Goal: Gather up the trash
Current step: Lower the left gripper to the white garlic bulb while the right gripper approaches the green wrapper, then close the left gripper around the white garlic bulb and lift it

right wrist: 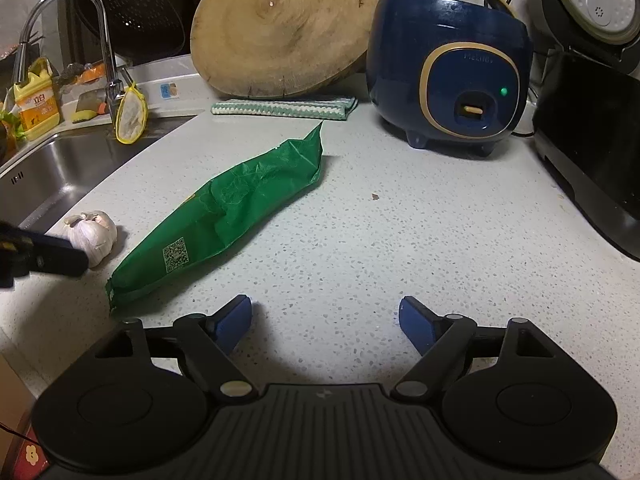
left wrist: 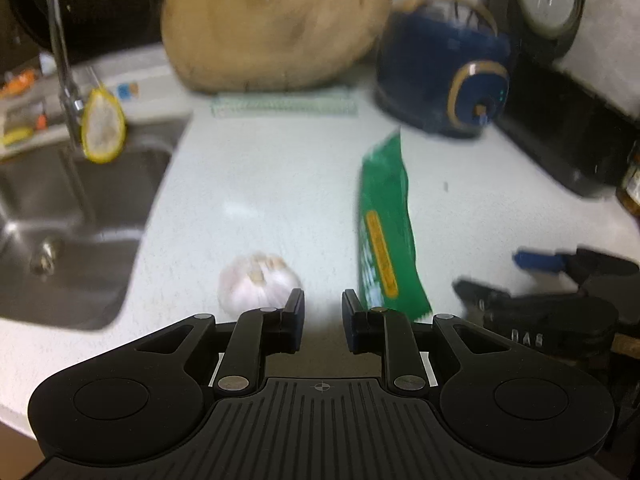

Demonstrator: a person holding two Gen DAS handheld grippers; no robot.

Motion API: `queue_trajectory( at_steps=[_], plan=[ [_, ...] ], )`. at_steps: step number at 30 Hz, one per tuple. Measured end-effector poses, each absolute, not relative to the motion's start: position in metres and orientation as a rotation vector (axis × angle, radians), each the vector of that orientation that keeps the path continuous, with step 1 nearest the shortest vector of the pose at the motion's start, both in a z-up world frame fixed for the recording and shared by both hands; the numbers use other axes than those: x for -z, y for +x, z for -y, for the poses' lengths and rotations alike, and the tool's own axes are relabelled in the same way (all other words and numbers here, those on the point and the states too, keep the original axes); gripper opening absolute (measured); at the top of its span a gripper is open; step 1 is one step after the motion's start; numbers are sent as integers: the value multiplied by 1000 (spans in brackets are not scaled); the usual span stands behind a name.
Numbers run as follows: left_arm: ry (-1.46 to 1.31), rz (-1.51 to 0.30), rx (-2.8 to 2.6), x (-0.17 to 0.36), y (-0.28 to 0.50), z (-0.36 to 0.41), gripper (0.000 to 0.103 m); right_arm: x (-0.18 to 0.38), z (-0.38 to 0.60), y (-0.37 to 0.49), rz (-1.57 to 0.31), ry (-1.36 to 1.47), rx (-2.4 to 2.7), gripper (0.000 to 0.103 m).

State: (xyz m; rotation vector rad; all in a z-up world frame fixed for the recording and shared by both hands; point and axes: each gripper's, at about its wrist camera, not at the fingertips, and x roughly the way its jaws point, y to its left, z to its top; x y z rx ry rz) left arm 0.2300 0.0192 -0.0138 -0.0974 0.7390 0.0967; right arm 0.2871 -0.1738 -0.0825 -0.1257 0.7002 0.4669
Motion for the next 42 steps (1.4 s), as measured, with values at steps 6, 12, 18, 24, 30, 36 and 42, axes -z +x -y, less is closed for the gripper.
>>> queue_trajectory(
  at_steps=[6, 12, 18, 24, 30, 36, 42],
  plan=[
    [-36, -745, -140, 19, 245, -22, 24, 85, 176, 284, -673, -117, -465, 85],
    [51, -740, -129, 25, 253, -11, 23, 86, 177, 283, -663, -116, -470, 85],
    [83, -839, -33, 42, 259, -3, 24, 86, 177, 283, -662, -117, -477, 86],
    [73, -635, -92, 18, 233, -11, 26, 87, 177, 283, -660, -119, -482, 88],
    [75, -697, -217, 26, 241, -35, 27, 88, 177, 282, -656, -118, -478, 88],
    [145, -720, -150, 34, 244, -21, 60, 88, 177, 281, -656, -118, -479, 88],
    [89, -717, -147, 37, 248, -25, 68, 87, 176, 283, -667, -128, -507, 93]
  ],
)
